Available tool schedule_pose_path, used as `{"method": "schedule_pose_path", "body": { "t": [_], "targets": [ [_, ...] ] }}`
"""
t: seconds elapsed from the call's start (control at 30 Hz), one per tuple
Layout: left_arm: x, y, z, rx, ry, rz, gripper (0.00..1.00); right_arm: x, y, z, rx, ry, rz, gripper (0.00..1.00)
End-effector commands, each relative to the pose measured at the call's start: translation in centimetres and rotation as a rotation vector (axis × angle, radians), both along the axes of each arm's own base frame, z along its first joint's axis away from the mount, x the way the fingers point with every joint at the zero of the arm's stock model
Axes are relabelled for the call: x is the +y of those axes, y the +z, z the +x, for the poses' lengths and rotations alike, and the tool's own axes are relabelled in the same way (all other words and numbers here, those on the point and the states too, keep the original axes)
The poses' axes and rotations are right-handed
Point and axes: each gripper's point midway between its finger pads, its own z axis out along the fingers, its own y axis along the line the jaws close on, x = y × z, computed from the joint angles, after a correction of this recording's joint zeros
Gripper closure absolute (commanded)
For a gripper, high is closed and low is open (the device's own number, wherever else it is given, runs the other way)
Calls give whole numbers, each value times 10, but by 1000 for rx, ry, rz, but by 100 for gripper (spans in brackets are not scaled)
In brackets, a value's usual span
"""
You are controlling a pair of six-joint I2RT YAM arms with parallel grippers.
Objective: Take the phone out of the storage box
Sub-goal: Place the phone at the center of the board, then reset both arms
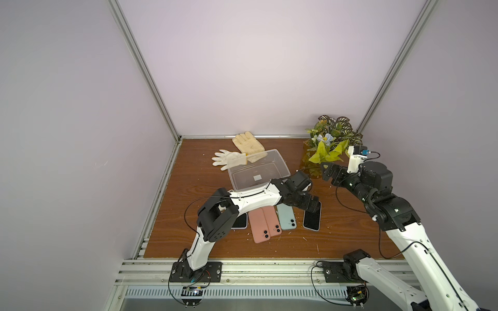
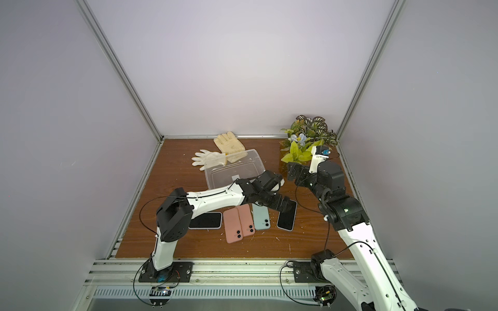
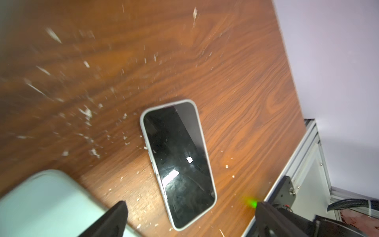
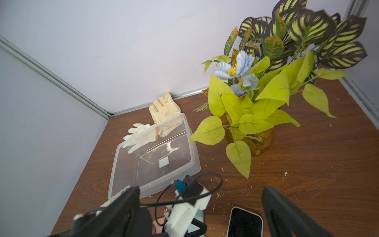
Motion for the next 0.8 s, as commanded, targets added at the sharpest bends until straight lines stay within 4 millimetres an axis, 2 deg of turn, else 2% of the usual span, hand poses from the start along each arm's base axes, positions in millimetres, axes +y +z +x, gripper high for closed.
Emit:
{"method": "schedule_pose_path", "body": {
  "t": [0.0, 0.1, 0.2, 0.3, 0.43, 0.53, 0.6, 0.7, 0.77],
  "targets": [
    [20, 38, 4, -98, 25, 39, 0, -13, 26, 2, -92, -53, -18, 1],
    [36, 74, 7, -168, 68, 12, 0, -19, 26, 3, -98, -78, -24, 1],
    [66, 120, 12, -291, 148, -17, 0, -26, 22, 6, -108, -107, -42, 1],
    [122, 174, 20, -470, 307, -28, 0, -41, 15, 7, -120, -177, -86, 1],
    [231, 204, 22, -656, 573, 39, 0, -74, 9, -1, -139, -324, -141, 1],
    [316, 200, 23, -693, 766, 100, 0, -96, -13, -5, -104, -410, -210, 1],
    [359, 194, 17, -744, 849, 160, 0, -107, -39, -4, -50, -446, -236, 1],
    [405, 181, 6, -829, 938, 255, 0, -116, -79, 1, -4, -462, -208, 1],
    [423, 170, 3, -869, 951, 298, 0, -123, -105, 5, 3, -486, -181, 1]
  ]
}}
